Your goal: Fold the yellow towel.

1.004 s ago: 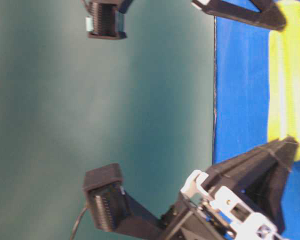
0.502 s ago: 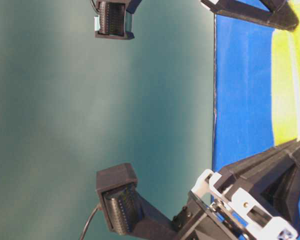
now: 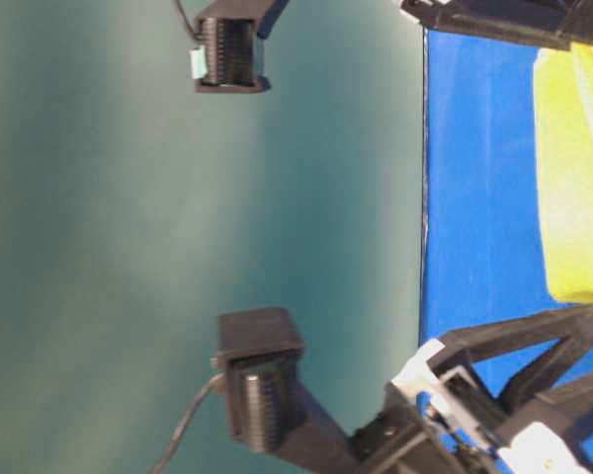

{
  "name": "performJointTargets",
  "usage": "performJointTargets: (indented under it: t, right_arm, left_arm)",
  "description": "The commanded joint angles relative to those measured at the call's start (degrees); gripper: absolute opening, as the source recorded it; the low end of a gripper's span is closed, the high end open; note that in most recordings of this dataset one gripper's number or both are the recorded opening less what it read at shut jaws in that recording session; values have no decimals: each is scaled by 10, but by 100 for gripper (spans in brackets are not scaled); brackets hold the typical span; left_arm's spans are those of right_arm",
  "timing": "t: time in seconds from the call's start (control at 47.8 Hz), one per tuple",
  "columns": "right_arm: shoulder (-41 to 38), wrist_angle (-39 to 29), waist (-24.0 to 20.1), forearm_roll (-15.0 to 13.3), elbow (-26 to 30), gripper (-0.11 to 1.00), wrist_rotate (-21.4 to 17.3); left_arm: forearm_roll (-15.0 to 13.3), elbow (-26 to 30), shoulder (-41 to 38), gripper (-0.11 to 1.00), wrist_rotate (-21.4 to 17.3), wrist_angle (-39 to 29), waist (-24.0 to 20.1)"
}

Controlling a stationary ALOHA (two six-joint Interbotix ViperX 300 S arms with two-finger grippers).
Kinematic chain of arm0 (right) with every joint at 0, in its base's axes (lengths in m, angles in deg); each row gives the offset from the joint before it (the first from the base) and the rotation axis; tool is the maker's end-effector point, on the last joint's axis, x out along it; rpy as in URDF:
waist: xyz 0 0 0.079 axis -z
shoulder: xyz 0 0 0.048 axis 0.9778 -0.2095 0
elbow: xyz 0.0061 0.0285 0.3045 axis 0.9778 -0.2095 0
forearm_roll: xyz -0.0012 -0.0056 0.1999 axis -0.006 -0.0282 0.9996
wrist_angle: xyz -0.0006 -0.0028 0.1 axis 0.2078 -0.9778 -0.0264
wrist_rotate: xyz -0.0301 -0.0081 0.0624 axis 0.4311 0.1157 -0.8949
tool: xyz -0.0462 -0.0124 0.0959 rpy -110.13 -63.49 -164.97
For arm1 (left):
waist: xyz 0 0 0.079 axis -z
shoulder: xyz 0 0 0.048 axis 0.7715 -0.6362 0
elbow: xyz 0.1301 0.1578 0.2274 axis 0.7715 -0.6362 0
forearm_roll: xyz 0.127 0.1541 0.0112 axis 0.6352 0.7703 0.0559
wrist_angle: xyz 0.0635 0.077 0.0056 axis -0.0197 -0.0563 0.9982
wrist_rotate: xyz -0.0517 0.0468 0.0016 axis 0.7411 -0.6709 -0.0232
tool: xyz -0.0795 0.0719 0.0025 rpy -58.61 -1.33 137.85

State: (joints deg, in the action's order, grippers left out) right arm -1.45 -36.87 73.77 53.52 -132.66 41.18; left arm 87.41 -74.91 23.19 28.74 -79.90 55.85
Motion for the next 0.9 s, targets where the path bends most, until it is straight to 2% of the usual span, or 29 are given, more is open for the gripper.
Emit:
performJointTargets:
  t: [0.0, 0.272, 0.46, 0.878]
  right_arm:
    - [27, -10, -10, 1, 17, 49, -2]
    - [122, -68, -22, -5, 27, 50, 5]
    - [212, -73, -15, -60, 13, 50, 5]
    - [437, -81, 9, -104, -52, 49, 5]
  left_arm:
    - [-1, 4, 38, 72, -1, -10, 2]
    - [-1, -6, 123, 68, -4, -40, -7]
    - [-1, -29, 186, 67, -4, -40, -22]
    - [-1, -114, 383, 67, -2, -35, -35]
